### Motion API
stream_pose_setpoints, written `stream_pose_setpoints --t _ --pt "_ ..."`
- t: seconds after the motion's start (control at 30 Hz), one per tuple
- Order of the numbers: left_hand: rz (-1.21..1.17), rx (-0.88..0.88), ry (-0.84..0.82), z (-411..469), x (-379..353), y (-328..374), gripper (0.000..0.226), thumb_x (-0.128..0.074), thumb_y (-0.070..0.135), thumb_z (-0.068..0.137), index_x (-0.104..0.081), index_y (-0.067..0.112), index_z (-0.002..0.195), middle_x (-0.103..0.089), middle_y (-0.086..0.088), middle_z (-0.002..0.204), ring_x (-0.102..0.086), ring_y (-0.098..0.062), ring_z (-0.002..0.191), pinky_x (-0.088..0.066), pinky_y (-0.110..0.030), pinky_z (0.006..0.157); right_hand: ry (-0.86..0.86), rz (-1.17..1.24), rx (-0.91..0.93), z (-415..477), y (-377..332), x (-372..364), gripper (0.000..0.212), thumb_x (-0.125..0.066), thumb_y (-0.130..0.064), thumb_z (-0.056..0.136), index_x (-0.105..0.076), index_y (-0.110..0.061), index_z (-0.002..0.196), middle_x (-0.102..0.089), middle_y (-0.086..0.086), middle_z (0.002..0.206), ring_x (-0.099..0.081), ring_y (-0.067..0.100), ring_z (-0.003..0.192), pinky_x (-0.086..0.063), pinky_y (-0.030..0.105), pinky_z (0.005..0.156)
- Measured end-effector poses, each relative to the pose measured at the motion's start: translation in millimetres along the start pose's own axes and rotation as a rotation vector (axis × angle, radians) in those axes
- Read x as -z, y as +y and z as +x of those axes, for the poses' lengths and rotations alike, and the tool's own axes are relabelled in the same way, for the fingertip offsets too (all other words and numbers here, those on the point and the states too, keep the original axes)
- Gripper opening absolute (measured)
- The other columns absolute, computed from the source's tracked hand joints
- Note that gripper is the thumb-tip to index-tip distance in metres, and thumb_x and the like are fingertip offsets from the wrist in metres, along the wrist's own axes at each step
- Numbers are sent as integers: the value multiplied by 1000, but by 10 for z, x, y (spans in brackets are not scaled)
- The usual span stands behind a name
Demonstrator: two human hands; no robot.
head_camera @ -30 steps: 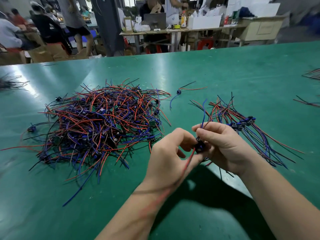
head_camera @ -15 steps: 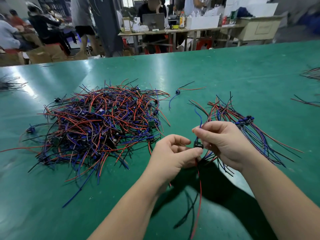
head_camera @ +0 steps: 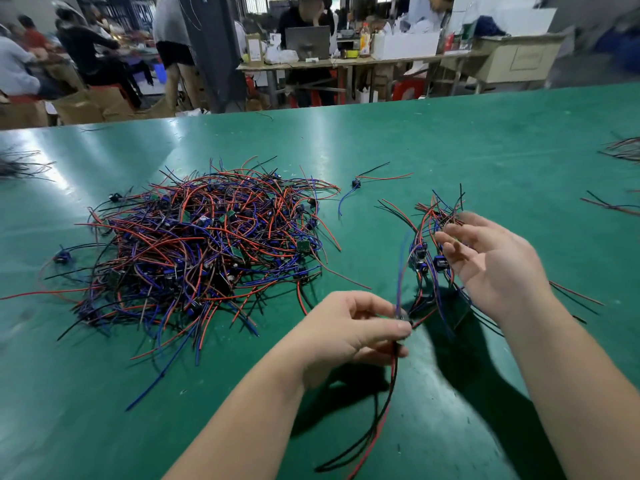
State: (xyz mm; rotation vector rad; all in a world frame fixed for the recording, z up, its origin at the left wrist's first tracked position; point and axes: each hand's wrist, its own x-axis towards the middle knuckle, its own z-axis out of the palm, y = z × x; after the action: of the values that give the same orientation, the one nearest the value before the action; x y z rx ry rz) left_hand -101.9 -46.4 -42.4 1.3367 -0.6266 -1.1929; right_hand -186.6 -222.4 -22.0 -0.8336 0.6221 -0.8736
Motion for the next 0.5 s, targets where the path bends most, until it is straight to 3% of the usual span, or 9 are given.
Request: stream_pose_setpoints --t 0.07,0.17,0.3,0.43,0.5 --pt "-65 -53 125 44 3 9 16 -70 5 82 -62 4 95 -67 1 66 -69 -14 61 -54 -19 54 -10 -86 57 -26 -9 -2 25 -43 10 90 -53 -7 103 -57 11 81 -63 20 63 -50 20 53" --pt "-135 -136 269 105 36 19 18 -72 6 79 -62 3 94 -65 0 61 -69 -15 59 -53 -19 53 -247 -386 146 -167 82 -55 30 -45 14 85 -61 -12 86 -57 6 67 -57 17 57 -45 21 52" --pt "-122 -214 313 101 61 9 27 -74 19 66 -67 6 88 -68 -2 67 -64 -9 56 -53 -19 53 -612 -873 275 -343 263 -137 27 -62 6 83 -71 -18 90 -68 6 86 -62 23 74 -50 31 70" --pt "-141 -256 258 96 54 29 24 -65 24 75 -68 5 90 -74 -5 78 -70 -15 65 -54 -20 56 -635 -815 376 -361 220 -120 17 -75 -2 77 -76 -16 86 -64 5 81 -59 12 68 -47 23 66" --pt "-122 -265 234 83 38 63 32 -61 34 76 -69 8 92 -74 -7 85 -71 -18 70 -57 -24 60 -617 -819 433 -366 204 -107 18 -80 -8 72 -77 -15 88 -64 7 82 -59 15 66 -48 25 64"
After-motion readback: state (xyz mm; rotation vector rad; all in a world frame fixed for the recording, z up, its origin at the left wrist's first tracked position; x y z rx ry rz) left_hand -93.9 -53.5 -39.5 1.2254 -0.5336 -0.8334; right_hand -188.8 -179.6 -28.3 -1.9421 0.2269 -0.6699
